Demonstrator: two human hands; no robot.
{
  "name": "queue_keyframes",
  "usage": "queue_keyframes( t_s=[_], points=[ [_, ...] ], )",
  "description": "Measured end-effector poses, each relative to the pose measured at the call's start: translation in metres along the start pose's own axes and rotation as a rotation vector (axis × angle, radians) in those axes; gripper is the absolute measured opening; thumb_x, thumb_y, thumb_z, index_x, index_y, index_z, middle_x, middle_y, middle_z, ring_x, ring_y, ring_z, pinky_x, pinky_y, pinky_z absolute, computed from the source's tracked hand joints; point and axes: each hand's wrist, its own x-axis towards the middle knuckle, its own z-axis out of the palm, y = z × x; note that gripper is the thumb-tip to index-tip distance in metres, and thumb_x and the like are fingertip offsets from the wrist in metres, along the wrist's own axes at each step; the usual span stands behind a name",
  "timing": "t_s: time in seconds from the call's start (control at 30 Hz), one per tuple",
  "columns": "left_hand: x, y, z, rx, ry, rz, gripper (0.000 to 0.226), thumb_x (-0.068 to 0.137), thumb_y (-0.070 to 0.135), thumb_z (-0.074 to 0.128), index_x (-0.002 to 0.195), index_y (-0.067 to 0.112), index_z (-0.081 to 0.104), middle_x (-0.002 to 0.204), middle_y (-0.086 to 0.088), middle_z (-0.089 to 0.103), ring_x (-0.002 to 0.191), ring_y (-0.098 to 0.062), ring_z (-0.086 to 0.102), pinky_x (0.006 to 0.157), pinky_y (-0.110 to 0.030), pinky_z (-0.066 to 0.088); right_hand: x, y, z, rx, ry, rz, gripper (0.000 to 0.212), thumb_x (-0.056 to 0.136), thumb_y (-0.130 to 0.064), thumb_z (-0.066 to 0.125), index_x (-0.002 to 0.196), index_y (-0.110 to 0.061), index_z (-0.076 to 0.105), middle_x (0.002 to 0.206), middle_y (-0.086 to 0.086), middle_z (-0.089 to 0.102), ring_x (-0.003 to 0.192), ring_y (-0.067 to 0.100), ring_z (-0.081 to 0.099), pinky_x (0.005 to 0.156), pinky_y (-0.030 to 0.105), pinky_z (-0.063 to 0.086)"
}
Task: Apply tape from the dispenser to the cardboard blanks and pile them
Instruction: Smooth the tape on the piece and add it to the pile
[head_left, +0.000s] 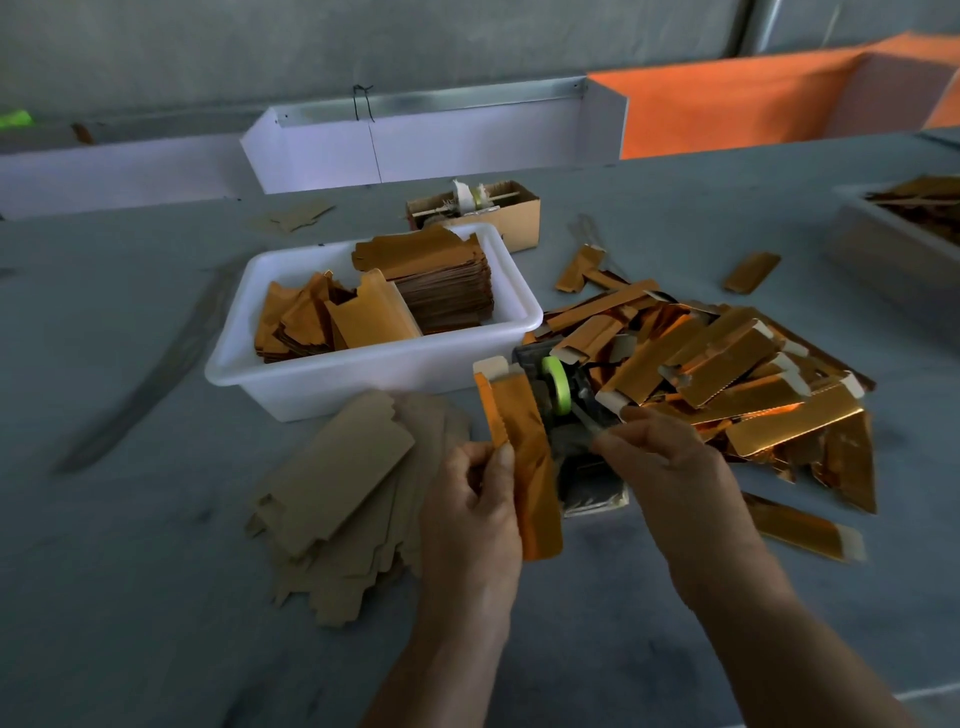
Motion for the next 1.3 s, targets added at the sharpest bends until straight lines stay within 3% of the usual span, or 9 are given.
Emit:
queue_keyframes(
  t_s=[0.1,0.23,0.43,0.53,0.7,0.87,1.0,1.13,1.3],
  points=[
    [-0.001,0.002,0.003,-0.02,-0.048,0.06,0.019,0.092,0.037,0.055,0.08,0.023,0.059,0.057,0.009,0.052,0.047,0.003,0.049,0.041,-0.01,0.036,-0.007,0.004,0.002,-0.202,0.049,-0.066,0.02,0.087,-0.026,0.062,0.069,-0.033,0.056,0.128,-0.006,0.047,0.111,0.013,0.05,0.076,0.023,0.043],
    [0.001,0.004,0.013,-0.014,-0.151,0.136,0.016,0.092,0.036,0.053,0.08,0.026,0.057,0.052,0.014,0.054,0.046,0.001,0.051,0.042,-0.011,0.037,-0.012,0.006,0.008,-0.282,0.102,-0.138,0.022,0.087,-0.024,0.063,0.068,-0.031,0.052,0.133,-0.001,0.046,0.116,0.022,0.051,0.091,0.04,0.049],
    [0.006,0.001,0.022,0.129,-0.228,0.238,0.016,0.091,0.031,0.057,0.075,0.033,0.054,0.059,0.02,0.056,0.054,-0.002,0.052,0.054,-0.033,0.049,-0.015,0.018,0.016,-0.274,0.162,-0.147,0.015,0.089,-0.023,0.061,0.076,-0.027,0.052,0.13,0.002,0.049,0.111,0.022,0.054,0.084,0.033,0.051],
    [0.007,-0.001,0.023,0.155,-0.234,0.258,0.013,0.092,0.03,0.057,0.078,0.031,0.055,0.058,0.014,0.054,0.055,-0.003,0.052,0.054,-0.029,0.048,-0.015,0.025,0.018,-0.23,0.181,-0.165,0.008,0.089,-0.022,0.061,0.081,-0.022,0.059,0.128,0.002,0.05,0.101,0.013,0.054,0.073,0.017,0.043],
    [0.006,0.002,0.021,0.238,-0.253,0.293,0.012,0.093,0.031,0.055,0.092,0.021,0.06,0.065,0.009,0.054,0.057,-0.005,0.053,0.053,-0.024,0.046,-0.015,0.025,0.016,-0.246,0.17,-0.171,0.008,0.088,-0.021,0.062,0.086,-0.014,0.065,0.121,0.001,0.053,0.096,0.009,0.051,0.068,0.011,0.038],
    [0.006,0.009,0.019,0.303,-0.267,0.271,0.012,0.093,0.034,0.055,0.097,0.025,0.061,0.083,0.01,0.064,0.074,-0.004,0.061,0.067,-0.02,0.052,-0.017,0.013,0.009,-0.691,0.159,-0.334,0.015,0.089,-0.021,0.06,0.093,-0.008,0.065,0.109,0.006,0.054,0.101,0.021,0.051,0.082,0.033,0.05],
    [0.004,0.016,0.016,0.268,-0.3,0.223,0.008,0.093,0.033,0.055,0.09,0.028,0.058,0.078,0.009,0.064,0.069,-0.006,0.062,0.063,-0.023,0.054,-0.024,0.007,-0.013,-0.385,0.159,-0.238,0.008,0.09,-0.017,0.056,0.082,-0.02,0.056,0.094,-0.001,0.055,0.077,0.009,0.053,0.062,0.018,0.042],
    [-0.002,0.021,0.01,0.23,-0.302,0.165,0.013,0.092,0.035,0.057,0.089,0.025,0.064,0.078,0.004,0.069,0.068,-0.007,0.065,0.063,-0.026,0.054,-0.032,-0.01,-0.041,0.162,-0.107,-0.035,0.015,0.085,-0.01,0.056,0.079,-0.019,0.067,0.075,0.001,0.064,0.072,0.014,0.061,0.067,0.031,0.049],
    [-0.017,0.035,0.005,0.158,-0.379,0.075,0.012,0.093,0.032,0.055,0.087,0.028,0.065,0.079,0.002,0.069,0.07,-0.01,0.065,0.059,-0.025,0.049,-0.035,-0.026,-0.044,0.137,-0.31,-0.194,0.03,0.082,-0.002,0.058,0.078,-0.027,0.074,0.077,-0.003,0.069,0.066,0.003,0.06,0.056,0.014,0.048]
  ],
)
